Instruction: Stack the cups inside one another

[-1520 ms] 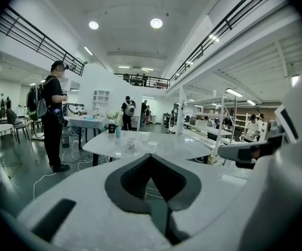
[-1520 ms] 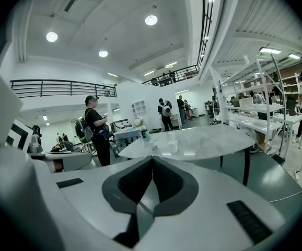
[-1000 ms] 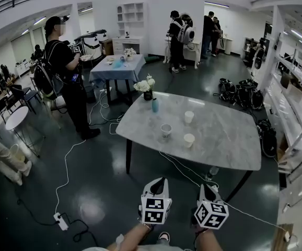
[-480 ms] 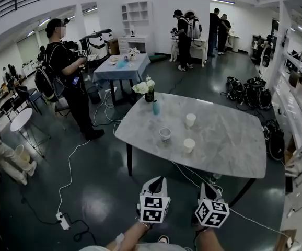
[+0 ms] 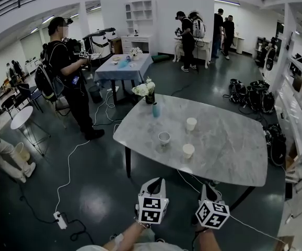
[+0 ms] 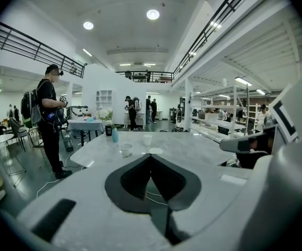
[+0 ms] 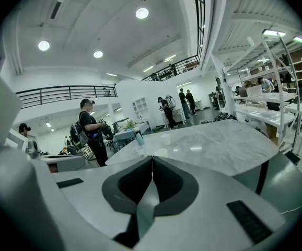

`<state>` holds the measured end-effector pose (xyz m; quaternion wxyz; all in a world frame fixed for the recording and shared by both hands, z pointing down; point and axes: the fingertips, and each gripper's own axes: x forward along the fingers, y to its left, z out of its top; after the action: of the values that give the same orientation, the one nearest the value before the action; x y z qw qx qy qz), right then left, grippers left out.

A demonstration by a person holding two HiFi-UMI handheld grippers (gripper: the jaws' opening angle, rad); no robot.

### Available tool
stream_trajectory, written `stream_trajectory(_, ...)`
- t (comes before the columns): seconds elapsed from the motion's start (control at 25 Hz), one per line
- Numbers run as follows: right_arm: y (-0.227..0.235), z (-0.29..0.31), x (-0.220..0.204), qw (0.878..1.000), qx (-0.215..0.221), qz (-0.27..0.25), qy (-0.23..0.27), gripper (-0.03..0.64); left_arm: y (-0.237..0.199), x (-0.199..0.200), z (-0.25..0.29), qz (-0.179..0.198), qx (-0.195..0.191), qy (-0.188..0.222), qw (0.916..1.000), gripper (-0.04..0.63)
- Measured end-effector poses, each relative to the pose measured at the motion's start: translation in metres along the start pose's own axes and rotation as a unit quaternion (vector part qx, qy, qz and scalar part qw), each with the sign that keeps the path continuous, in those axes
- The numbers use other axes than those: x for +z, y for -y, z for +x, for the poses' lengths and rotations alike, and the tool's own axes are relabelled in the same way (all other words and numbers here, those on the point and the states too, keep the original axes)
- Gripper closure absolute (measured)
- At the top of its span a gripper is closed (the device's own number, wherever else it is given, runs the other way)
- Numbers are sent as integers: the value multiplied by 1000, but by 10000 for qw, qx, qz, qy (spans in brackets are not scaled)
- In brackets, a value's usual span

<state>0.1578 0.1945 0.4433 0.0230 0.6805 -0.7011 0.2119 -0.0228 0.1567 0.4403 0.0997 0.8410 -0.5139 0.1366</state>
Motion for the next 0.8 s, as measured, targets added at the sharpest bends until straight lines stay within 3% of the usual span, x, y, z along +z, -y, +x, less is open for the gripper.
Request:
stream_trajectory(0.36, 3, 33, 1, 9998, -137, -73, -126, 609, -15, 2, 43, -146, -112, -3, 9998, 600)
stream_trajectory(0.8, -7, 118, 53, 9985, -358, -423, -17, 609, -73, 36, 125, -411, -191, 137, 9989, 600)
